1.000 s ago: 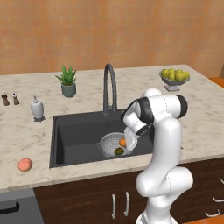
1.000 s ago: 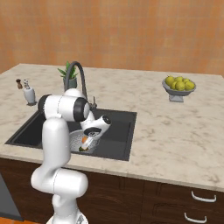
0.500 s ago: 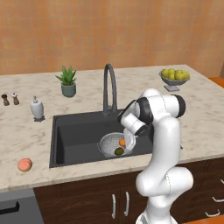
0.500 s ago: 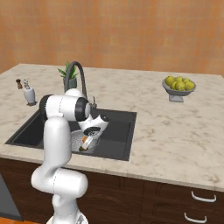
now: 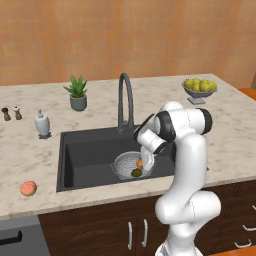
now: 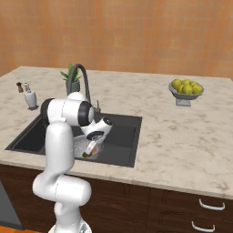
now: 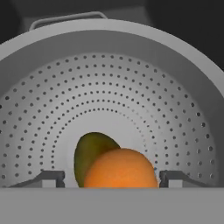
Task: Put the colander in the sink, put the mango, peach, tangerine in the colander, and turn on the sink faucet and pour water over the colander.
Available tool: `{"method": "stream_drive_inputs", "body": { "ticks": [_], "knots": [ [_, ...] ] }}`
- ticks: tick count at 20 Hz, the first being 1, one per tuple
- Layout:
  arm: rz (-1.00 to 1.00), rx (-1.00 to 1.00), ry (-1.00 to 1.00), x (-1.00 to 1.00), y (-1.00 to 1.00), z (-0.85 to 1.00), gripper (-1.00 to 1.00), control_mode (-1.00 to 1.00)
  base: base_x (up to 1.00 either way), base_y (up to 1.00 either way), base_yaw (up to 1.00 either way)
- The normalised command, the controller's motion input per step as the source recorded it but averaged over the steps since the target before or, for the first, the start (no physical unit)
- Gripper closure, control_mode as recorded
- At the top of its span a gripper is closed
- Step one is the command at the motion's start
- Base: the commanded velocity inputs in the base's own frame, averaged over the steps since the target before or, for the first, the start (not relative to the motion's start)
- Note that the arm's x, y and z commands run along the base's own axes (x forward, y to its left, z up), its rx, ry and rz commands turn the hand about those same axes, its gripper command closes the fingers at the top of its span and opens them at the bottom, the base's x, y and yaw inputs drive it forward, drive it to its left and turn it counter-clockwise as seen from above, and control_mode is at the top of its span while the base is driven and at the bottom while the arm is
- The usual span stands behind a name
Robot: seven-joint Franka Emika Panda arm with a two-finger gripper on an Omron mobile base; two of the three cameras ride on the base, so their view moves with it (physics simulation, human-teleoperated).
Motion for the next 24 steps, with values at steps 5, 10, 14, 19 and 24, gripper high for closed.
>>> {"method": "stream_drive_inputs", "body": {
  "ticks": [5,10,14,19,24],
  "knots": [
    [0.0,0.0,0.0,-0.04,0.01,0.18,-1.0,-1.0,0.0,0.0,0.0],
    [0.0,0.0,0.0,-0.26,0.0,0.55,-1.0,-1.0,0.0,0.0,0.0],
    [-0.03,0.0,0.0,-0.55,0.01,0.55,-1.0,-1.0,0.0,0.0,0.0],
    [-0.17,0.03,0.0,-0.66,0.1,0.47,-1.0,-1.0,0.0,0.0,0.0],
    [-0.28,0.03,0.01,-0.67,0.21,0.51,-1.0,-1.0,0.0,0.0,0.0]
  ]
}}
